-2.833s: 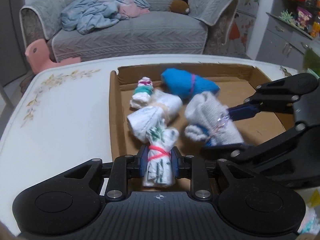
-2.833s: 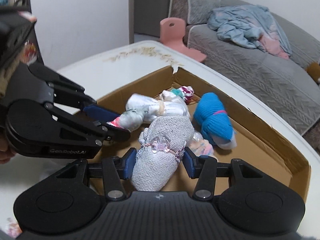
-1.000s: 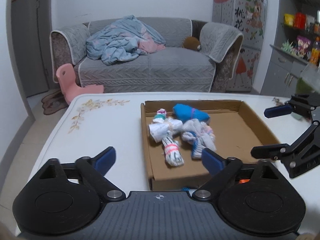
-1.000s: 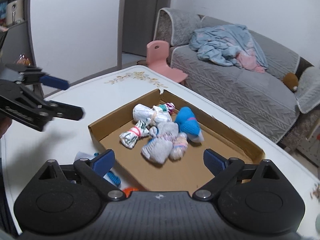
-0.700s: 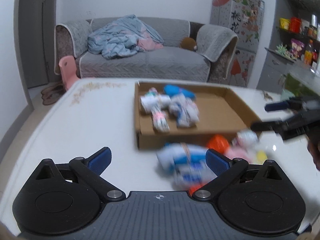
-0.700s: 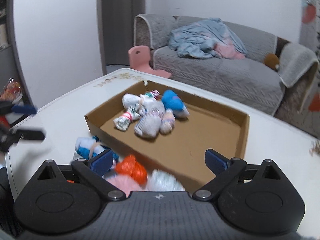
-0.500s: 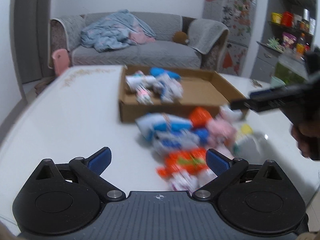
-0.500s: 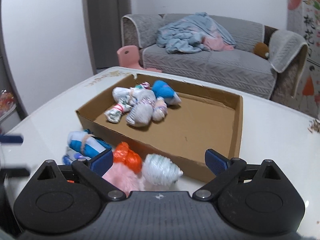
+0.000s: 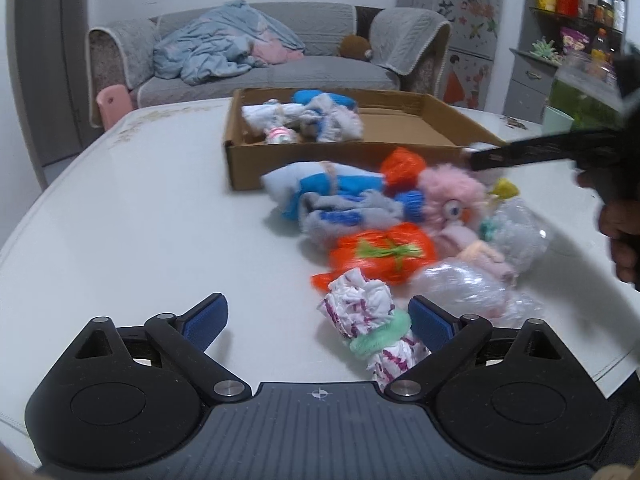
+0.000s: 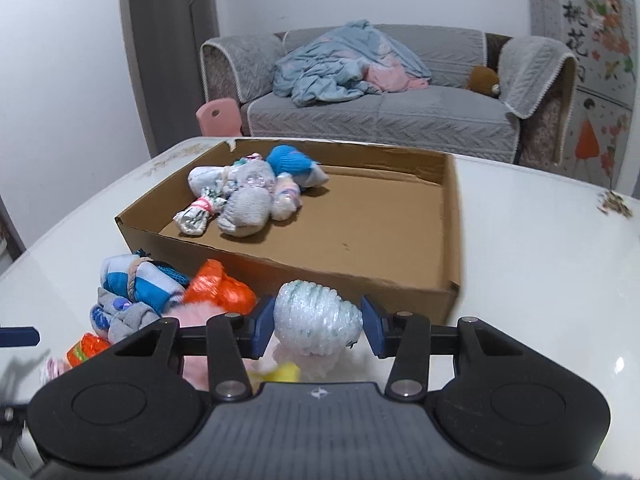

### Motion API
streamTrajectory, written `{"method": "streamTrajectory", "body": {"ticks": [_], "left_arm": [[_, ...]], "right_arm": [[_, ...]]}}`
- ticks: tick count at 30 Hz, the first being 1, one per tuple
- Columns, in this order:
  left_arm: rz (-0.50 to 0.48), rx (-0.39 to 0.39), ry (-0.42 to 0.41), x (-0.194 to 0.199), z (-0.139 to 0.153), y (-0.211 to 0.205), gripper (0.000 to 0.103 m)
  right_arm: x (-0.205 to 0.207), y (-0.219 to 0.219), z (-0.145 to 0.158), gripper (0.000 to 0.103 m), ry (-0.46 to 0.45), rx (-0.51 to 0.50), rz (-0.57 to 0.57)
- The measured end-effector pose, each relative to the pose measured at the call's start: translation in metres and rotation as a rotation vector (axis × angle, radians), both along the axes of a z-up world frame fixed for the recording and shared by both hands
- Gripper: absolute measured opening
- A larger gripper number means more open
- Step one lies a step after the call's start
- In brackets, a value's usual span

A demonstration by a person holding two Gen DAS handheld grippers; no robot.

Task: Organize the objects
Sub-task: 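Grasp the pink-green bundle with the left tool while the right tool grasps the bubble-wrap roll, then carry both bundles over the box and lower them inside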

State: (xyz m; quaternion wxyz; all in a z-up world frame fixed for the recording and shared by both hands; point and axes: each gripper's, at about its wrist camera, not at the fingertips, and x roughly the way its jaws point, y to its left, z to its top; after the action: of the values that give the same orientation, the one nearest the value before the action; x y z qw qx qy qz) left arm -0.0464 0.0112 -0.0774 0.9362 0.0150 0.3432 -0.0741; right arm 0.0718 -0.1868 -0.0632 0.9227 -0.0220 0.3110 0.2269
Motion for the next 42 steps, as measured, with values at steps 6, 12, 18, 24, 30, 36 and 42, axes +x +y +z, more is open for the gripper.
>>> {"method": "streamTrajectory", "body": {"ticks": [6,12,18,24,30,36,42], "left_arm": [[0.016,-0.012,-0.006,-0.001,0.001,0.014,0.088],[-0.011,-0.014,0.010,0.008,-0.004,0.005,0.086],[-0.024,0.008,0.004,0.003,-0.006,0.001,0.049],[-0.013,0.012,0.003,-0.001,-0.001,0.011,0.039],[-0.012,0.041,-0.064,0.005,0.038,0.026,0.039],[-0.001,0.079,-0.153,0.031,0.089,0.042,0.039],[-0.023,0.125,-0.208,0.061,0.125,0.044,0.039]], "right_arm": [[-0.023,-0.046,-0.001,0.043,0.032,0.053,-0.038],[-0.031,-0.068,-0.005,0.043,0.058,0.115,-0.069],[-0.032,-0.070,-0.009,0.041,0.069,0.137,-0.068],[-0.034,-0.080,-0.009,0.040,0.083,0.160,-0.069],[-0.031,-0.091,0.021,0.040,0.036,0.208,-0.077],[-0.022,-0.079,0.064,0.040,-0.043,0.222,-0.031],[-0.005,-0.049,0.095,0.040,-0.094,0.207,0.052]]}}
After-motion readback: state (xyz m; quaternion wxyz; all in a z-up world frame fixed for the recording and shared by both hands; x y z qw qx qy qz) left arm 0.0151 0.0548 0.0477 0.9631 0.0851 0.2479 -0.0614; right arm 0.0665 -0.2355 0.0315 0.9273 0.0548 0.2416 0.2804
